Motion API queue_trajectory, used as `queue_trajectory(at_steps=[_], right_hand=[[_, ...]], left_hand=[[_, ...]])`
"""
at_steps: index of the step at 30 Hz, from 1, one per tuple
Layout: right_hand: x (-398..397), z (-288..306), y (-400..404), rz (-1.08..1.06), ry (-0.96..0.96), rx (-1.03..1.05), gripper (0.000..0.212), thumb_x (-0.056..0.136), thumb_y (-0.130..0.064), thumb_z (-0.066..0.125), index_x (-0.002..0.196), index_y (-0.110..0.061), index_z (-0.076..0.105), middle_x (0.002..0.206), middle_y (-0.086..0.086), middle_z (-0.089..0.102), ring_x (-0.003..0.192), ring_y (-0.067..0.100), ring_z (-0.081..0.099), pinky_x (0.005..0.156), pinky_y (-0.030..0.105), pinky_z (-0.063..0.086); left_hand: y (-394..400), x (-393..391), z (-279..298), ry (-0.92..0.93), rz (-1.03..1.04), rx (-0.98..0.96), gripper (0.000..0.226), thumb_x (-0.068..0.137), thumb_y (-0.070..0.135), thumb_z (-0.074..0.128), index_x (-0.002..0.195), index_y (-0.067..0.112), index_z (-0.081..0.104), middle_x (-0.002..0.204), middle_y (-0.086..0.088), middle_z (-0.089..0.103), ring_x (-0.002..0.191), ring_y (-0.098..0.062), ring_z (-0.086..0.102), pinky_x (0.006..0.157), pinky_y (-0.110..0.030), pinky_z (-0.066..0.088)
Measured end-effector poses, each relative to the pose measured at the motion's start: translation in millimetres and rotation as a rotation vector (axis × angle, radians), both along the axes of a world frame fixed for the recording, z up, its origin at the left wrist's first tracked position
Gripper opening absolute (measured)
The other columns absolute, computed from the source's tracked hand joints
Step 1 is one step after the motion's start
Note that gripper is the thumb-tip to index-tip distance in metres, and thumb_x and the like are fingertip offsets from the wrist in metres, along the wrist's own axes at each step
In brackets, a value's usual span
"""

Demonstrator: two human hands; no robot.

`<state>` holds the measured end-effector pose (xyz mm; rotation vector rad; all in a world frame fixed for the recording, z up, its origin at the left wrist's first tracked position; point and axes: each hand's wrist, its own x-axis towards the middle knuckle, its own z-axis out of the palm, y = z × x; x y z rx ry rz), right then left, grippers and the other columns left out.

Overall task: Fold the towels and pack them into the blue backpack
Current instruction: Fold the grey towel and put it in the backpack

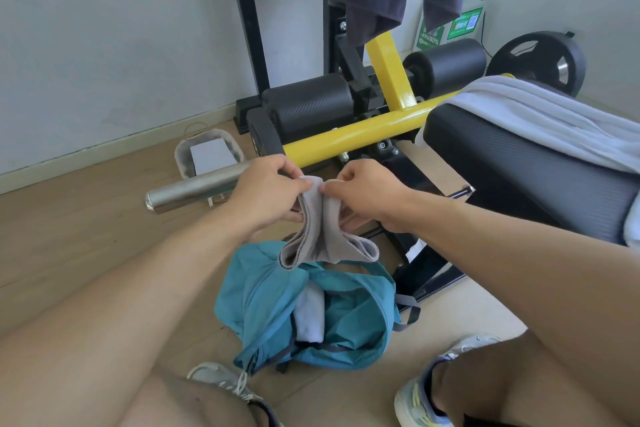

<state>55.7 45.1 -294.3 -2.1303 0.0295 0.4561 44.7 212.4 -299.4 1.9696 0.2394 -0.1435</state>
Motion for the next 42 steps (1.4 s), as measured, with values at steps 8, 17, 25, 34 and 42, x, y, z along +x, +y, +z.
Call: queue_trajectory(at_steps=[8,17,25,34,42], right_hand=[[-2.2,9.7,-2.6,0.004,-0.012,0.081,0.039,0.097,-0.037,0.067,0.107,0.001,0.066,0.088,0.014,0.077,0.067,0.023,0.076,0.051,0.025,0.059],[-2.8,2.5,-8.7,0.275,-0.038,-0.009,0.058,0.067,-0.028,0.094,0.116,-0.023,0.063,0.104,-0.010,0.073,0.096,0.007,0.069,0.091,0.030,0.056],[1.0,6.2,-10.7,0.303,-0.168,-0.052,0.043,0.081,-0.002,0.076,0.117,-0.023,0.069,0.100,-0.008,0.070,0.089,0.007,0.066,0.074,0.021,0.057],[6.1,15.2,-24.3,0.423,-0.078,0.178,0.042,0.084,-0.010,0.082,0.119,-0.017,0.061,0.110,0.001,0.075,0.088,0.008,0.073,0.073,0.023,0.060],[9.1,0.3,-38.8,0.690,0.028,-0.246,0.051,0.079,-0.042,0.085,0.124,-0.026,0.066,0.117,-0.013,0.071,0.108,0.008,0.067,0.102,0.033,0.054]], left_hand=[[-7.7,-3.4,5.5,0.073,0.041,-0.111,0.011,0.093,0.011,0.072,0.091,0.005,0.062,0.092,-0.020,0.068,0.070,-0.027,0.071,0.062,-0.040,0.064],[-6.7,-13.4,13.4,0.166,0.065,-0.367,0.006,0.097,0.003,0.064,0.103,0.001,0.063,0.094,-0.023,0.075,0.070,-0.027,0.077,0.061,-0.031,0.061],[13.6,-3.7,17.2,0.026,-0.139,0.073,0.037,0.083,0.013,0.080,0.115,0.022,0.065,0.100,-0.001,0.071,0.086,-0.013,0.069,0.083,-0.033,0.057],[32.7,-7.9,6.8,0.106,-0.563,0.099,0.048,0.074,0.053,0.086,0.115,0.031,0.074,0.112,0.004,0.077,0.110,-0.019,0.071,0.102,-0.052,0.053],[29.7,-7.1,4.2,0.154,-0.442,0.032,0.057,0.076,0.065,0.063,0.108,0.020,0.075,0.105,-0.002,0.079,0.102,-0.024,0.074,0.098,-0.051,0.055]])
